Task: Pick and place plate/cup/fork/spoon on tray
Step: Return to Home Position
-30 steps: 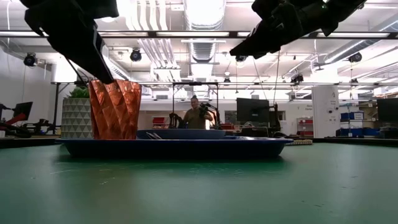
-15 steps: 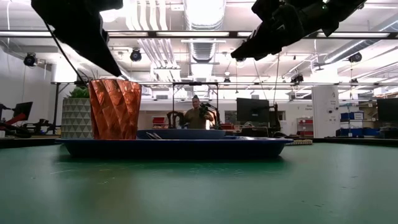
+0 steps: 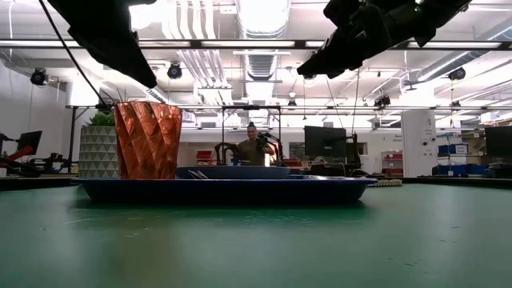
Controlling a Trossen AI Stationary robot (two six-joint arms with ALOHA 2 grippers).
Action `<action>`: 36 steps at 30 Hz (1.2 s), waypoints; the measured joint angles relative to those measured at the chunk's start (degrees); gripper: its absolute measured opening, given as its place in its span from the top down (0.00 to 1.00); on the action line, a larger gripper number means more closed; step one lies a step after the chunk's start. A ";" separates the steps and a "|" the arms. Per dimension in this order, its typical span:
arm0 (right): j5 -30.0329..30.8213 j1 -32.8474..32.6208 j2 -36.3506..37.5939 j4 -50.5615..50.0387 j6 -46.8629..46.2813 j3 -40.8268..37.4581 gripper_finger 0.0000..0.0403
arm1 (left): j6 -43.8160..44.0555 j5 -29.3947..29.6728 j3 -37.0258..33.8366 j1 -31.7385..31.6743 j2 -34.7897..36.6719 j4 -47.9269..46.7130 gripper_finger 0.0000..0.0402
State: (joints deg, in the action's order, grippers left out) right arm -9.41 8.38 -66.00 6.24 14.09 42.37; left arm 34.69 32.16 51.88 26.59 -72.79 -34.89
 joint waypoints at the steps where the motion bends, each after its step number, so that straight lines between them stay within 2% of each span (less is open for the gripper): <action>1: -0.02 0.00 0.00 0.00 -0.03 0.00 0.98 | 0.56 -0.02 0.00 0.00 0.08 0.00 0.67; 22: 0.00 0.00 0.00 -0.09 0.00 -0.13 0.98 | 0.54 -0.54 -0.12 0.04 0.32 -0.27 0.67; 29: -0.01 0.00 0.00 0.00 -0.02 -0.13 0.98 | 0.55 -4.37 -0.13 0.04 2.46 -0.46 0.67; 36: -0.02 0.00 0.00 -0.03 -0.70 -0.13 0.98 | 0.95 -4.51 -0.94 0.04 6.24 -0.85 0.67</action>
State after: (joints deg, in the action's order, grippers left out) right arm -9.43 8.38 -66.00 6.21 13.38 42.24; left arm 35.64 27.66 50.94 26.63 -66.55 -35.75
